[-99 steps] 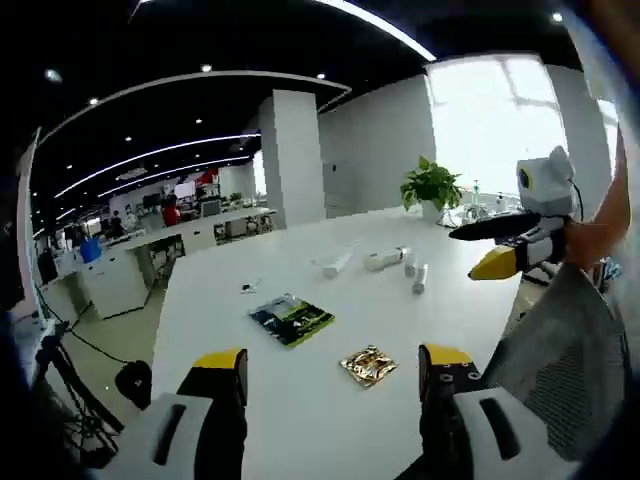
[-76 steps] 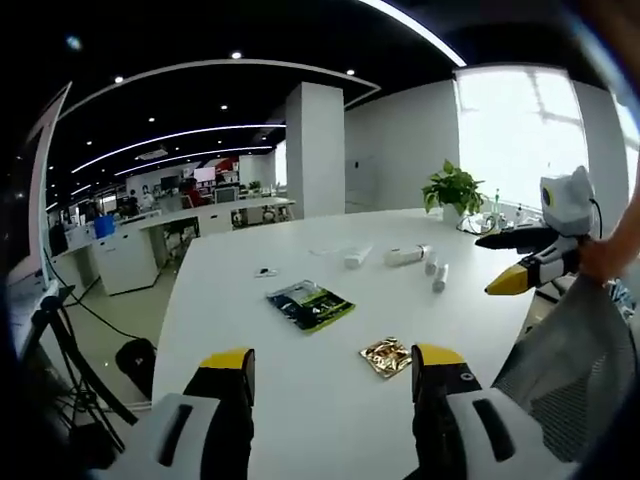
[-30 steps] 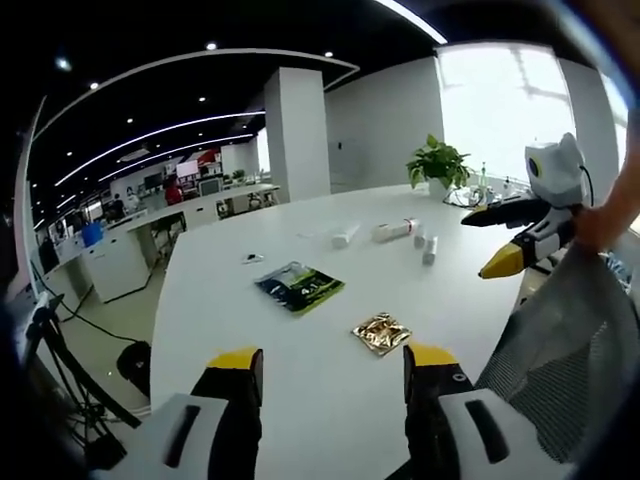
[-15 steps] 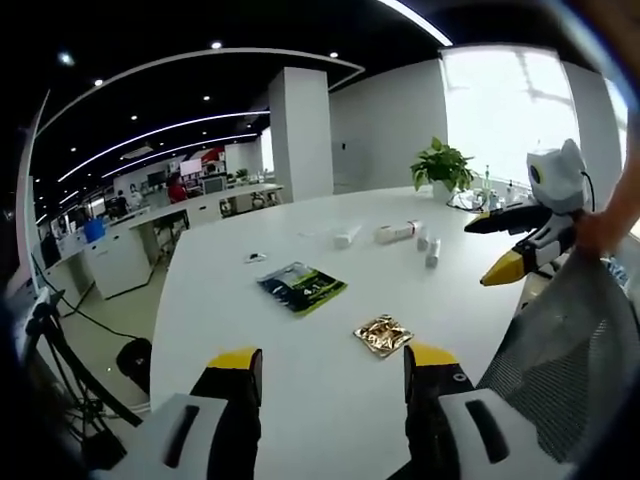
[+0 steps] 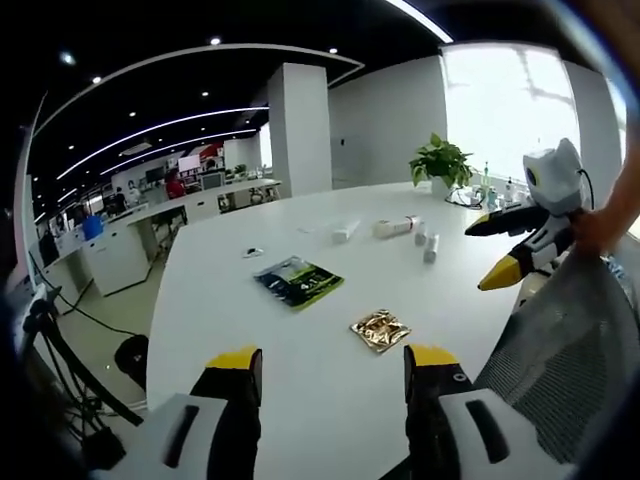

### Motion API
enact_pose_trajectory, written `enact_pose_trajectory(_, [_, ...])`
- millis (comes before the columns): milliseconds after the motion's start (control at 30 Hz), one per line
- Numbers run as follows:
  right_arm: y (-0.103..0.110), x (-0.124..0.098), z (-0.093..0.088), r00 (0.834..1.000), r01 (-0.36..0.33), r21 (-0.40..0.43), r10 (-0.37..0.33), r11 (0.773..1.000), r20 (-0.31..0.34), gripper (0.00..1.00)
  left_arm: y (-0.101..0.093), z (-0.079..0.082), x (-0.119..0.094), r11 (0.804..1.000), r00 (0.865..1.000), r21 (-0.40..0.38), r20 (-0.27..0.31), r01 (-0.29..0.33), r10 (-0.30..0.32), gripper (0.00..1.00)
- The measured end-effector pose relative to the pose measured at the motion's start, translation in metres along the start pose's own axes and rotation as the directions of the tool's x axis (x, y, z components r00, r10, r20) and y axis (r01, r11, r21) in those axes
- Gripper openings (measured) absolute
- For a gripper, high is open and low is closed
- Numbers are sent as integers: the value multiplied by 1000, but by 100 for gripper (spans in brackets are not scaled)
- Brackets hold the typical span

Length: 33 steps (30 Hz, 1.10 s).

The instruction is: Arrange the skincare products in the storage area until every visible bottle or jar stands upright without overlapping.

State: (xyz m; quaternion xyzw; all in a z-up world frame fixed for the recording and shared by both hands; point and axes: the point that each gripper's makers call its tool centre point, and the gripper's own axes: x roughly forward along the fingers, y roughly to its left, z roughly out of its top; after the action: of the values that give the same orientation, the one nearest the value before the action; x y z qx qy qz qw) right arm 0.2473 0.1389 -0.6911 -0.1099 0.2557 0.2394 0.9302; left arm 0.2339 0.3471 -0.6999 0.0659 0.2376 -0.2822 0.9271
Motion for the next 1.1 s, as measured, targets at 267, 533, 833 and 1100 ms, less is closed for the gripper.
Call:
enact_pose_trajectory(267, [-5, -6, 15, 998, -34, 130, 27, 991, 56, 78, 9, -10, 1, 999, 998, -17, -48, -31, 30, 61])
enact_pose_trajectory(533, [-48, -5, 47, 996, -25, 193, 8, 981, 92, 77, 11, -11, 1, 999, 997, -8, -51, -51, 51, 61])
enact_pose_trajectory(833, [-113, 32, 113, 988, -27, 229, -9, 973, 152, 74, 22, -8, -2, 995, 994, -21, -38, -99, 98, 61])
enact_pose_trajectory(1100, [-150, 72, 162, 986, -33, 165, 6, 986, 164, 73, 26, -9, -2, 993, 992, -21, -36, -118, 117, 61])
